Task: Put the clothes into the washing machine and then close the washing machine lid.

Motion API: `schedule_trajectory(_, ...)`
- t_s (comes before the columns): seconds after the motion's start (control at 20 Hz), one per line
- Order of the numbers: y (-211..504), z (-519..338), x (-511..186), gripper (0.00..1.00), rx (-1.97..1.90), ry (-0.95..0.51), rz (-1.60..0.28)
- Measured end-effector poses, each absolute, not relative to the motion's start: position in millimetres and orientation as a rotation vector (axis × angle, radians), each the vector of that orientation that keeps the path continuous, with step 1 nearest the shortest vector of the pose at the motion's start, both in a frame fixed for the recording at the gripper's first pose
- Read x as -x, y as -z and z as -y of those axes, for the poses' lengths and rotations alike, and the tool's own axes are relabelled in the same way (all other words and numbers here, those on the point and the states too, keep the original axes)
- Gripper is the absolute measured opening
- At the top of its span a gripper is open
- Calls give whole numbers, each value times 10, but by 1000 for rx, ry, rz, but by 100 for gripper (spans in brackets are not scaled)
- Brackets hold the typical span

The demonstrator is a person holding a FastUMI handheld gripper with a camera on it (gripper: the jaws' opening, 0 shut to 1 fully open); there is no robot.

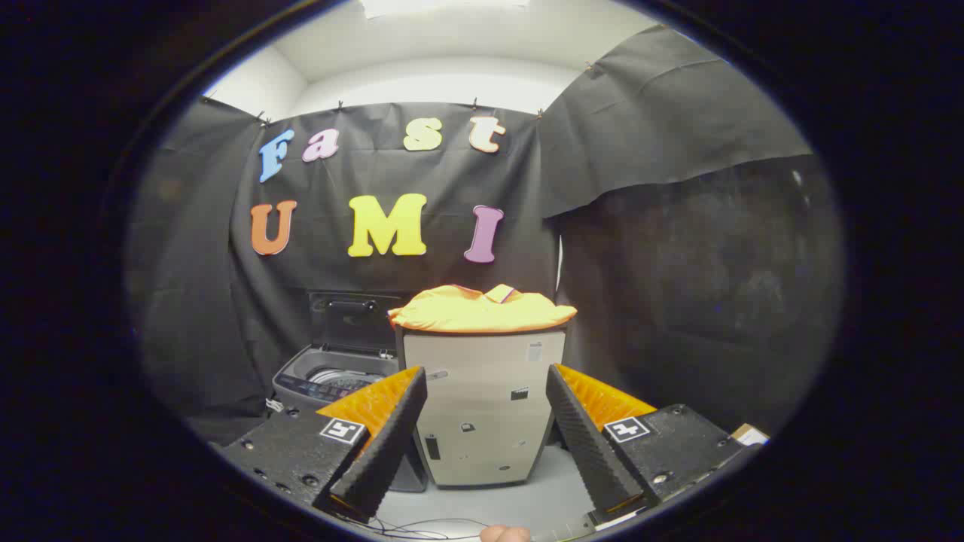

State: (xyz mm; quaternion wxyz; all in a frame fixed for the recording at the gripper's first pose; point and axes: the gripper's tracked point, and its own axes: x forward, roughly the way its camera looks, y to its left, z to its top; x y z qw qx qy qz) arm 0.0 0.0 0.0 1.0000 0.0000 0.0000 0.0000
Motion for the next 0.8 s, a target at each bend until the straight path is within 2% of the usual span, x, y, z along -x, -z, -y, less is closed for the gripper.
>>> schedule_trajectory(0.8, 46, -127, -60, 100, 15, -18, -13)
